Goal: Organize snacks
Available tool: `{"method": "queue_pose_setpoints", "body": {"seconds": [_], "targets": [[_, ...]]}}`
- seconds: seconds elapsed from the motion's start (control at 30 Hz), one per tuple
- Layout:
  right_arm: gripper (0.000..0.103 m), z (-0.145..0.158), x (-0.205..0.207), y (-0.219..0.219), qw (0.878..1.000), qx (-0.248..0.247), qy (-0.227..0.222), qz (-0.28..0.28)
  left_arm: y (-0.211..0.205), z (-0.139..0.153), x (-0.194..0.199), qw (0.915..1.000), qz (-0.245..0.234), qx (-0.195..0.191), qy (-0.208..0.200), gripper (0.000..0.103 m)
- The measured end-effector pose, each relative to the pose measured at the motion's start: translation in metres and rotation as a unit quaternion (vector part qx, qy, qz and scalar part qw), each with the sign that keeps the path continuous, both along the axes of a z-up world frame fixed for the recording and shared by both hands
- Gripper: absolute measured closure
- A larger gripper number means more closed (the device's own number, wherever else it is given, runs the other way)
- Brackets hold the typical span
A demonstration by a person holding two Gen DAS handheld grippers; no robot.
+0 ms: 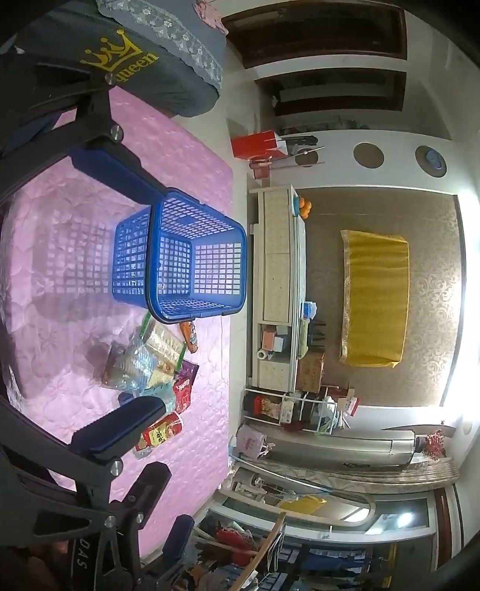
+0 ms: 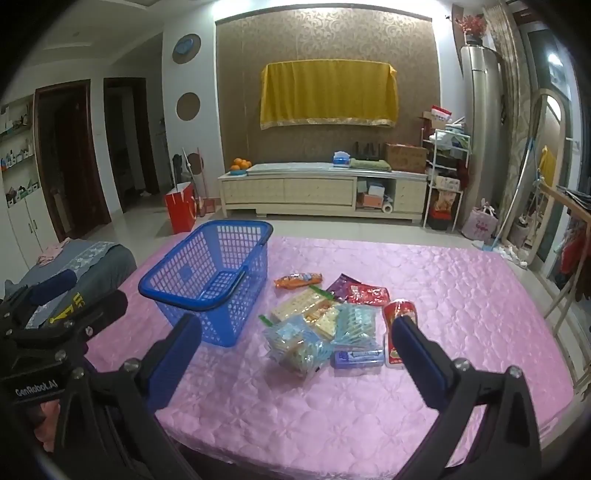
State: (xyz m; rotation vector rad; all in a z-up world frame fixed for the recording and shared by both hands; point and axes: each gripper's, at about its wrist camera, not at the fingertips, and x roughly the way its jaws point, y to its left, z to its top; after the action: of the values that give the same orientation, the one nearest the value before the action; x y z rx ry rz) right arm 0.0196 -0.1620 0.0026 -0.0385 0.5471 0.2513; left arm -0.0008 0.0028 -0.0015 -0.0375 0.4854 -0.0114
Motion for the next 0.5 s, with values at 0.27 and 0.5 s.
{"method": "queue_pose_setpoints", "body": {"seconds": [0.27, 0.5], "targets": [[0.0, -0.002, -0.0004, -0.0015, 1.0, 0.001, 0.004, 0.002, 0.001, -0.0018, 0.0002, 1.0, 0.003, 0.001, 0.002, 0.0], [0.0, -0.002, 0.0001, -0.0016, 1.0, 0.004, 0.006, 0.003, 0.0002, -0.0001, -0.0012, 1.0, 0.004, 0.002, 0.001, 0.0]]}}
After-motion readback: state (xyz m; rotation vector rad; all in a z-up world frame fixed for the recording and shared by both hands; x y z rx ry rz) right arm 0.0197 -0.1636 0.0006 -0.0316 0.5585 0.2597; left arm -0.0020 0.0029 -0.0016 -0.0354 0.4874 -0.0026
